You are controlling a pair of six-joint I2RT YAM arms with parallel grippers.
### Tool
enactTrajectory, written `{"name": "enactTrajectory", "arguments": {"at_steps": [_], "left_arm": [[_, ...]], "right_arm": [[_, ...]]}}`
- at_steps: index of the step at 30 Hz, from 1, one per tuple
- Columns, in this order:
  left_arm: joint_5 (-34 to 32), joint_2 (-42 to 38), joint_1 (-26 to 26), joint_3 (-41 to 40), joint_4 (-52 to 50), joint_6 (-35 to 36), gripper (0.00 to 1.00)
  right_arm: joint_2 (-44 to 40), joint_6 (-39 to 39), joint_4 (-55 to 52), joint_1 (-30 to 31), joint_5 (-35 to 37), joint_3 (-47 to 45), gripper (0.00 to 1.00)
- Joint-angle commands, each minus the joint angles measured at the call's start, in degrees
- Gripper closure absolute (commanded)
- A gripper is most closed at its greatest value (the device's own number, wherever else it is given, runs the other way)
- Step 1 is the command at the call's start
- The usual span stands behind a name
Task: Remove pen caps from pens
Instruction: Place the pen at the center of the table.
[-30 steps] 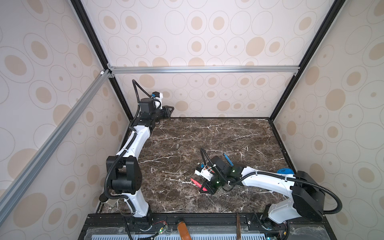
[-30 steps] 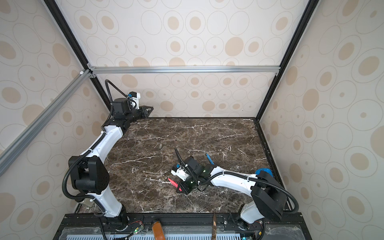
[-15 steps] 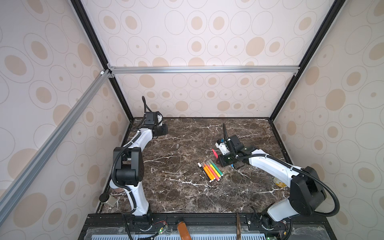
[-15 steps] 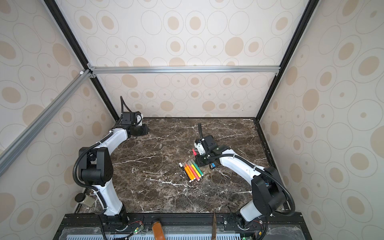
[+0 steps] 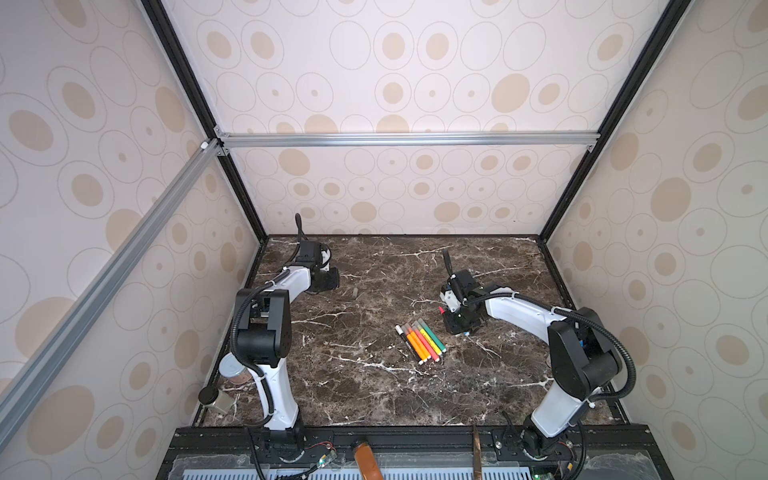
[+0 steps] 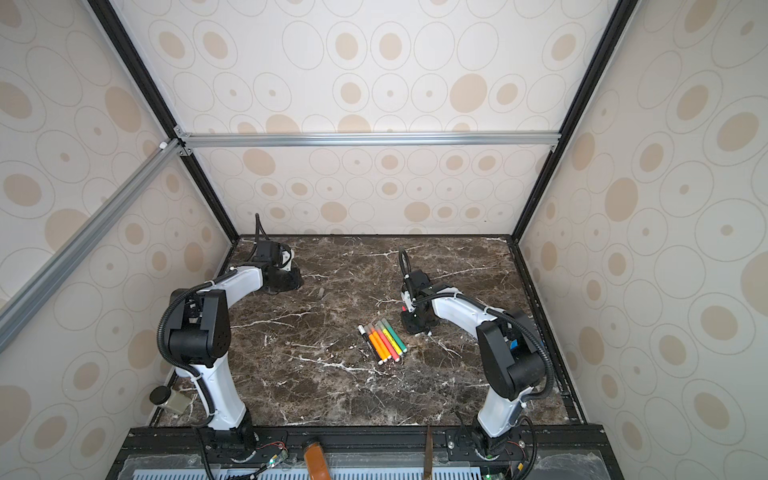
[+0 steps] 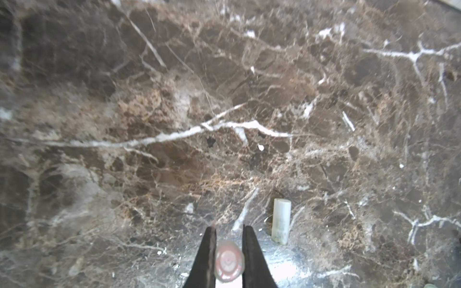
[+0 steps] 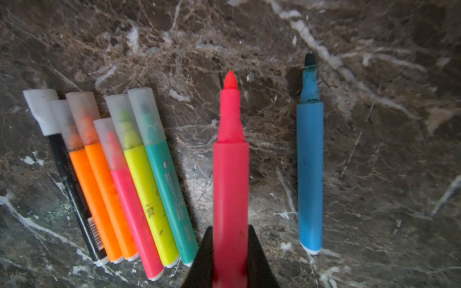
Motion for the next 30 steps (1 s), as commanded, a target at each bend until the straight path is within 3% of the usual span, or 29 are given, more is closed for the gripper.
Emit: {"name": "enactTrajectory", "arguments": {"at_steps": [1,16,30], "left_arm": [[0.7,0.5,-0.5,-0.2,0.8,2.0,1.00],[0.8,0.6,-1.0,-1.0,1.0,2.4,1.00],[0.8,0.8,-1.4,-1.0,0.5,2.7,1.00]], "right_arm": [[2.2,-0.3,-3.2,-0.1,0.4,1.8,0.98],[3.3,1.2,-2.9,-0.1,4.7,0.5,0.64],[2.1,0.5,-2.9,0.0,6.7,1.5,0.62]]}}
